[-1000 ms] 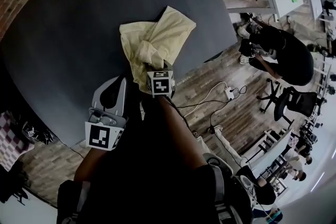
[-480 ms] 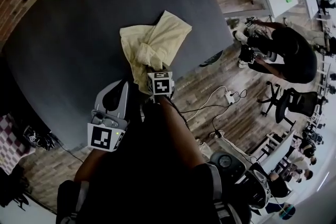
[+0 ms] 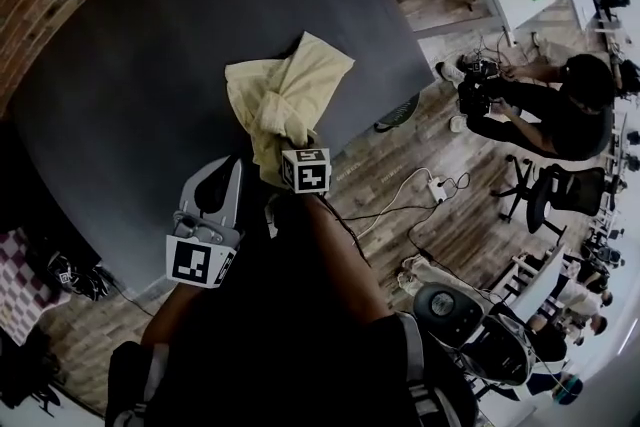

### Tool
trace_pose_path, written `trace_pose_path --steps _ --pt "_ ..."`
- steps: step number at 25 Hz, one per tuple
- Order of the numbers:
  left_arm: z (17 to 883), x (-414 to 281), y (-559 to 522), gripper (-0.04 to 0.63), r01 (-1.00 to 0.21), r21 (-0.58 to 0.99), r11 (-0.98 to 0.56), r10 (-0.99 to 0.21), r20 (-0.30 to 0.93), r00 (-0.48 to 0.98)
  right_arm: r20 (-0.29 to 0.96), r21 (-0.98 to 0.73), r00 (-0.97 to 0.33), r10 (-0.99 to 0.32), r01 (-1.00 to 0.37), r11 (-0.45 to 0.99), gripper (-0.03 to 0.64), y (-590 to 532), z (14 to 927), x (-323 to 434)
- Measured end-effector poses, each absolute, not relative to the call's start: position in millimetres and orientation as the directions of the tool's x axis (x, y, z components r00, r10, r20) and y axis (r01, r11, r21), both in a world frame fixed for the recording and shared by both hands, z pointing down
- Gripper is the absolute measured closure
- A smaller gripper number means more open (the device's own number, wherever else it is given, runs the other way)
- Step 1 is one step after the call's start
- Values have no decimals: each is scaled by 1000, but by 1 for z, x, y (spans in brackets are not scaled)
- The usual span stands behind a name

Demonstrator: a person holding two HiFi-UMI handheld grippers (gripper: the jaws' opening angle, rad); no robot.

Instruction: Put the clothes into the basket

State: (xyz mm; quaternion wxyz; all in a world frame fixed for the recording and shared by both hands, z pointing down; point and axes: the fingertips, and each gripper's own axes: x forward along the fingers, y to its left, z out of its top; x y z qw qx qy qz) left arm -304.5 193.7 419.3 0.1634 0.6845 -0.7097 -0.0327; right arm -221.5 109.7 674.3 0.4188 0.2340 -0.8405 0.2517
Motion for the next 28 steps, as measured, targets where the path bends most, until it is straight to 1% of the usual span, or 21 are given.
trace_pose_path --steps 11,23,28 --pt "396 -273 207 592 -972 222 78 -989 144 -46 758 -274 -621 -199 -580 767 514 116 641 -201" --pt "367 -247 208 592 -979 179 95 -993 84 -81 700 -254 -679 -221 -526 812 517 117 597 -170" --pt "358 -234 203 592 -979 178 99 -994 71 -88 656 -254 -713 -246 -516 818 517 109 573 -155"
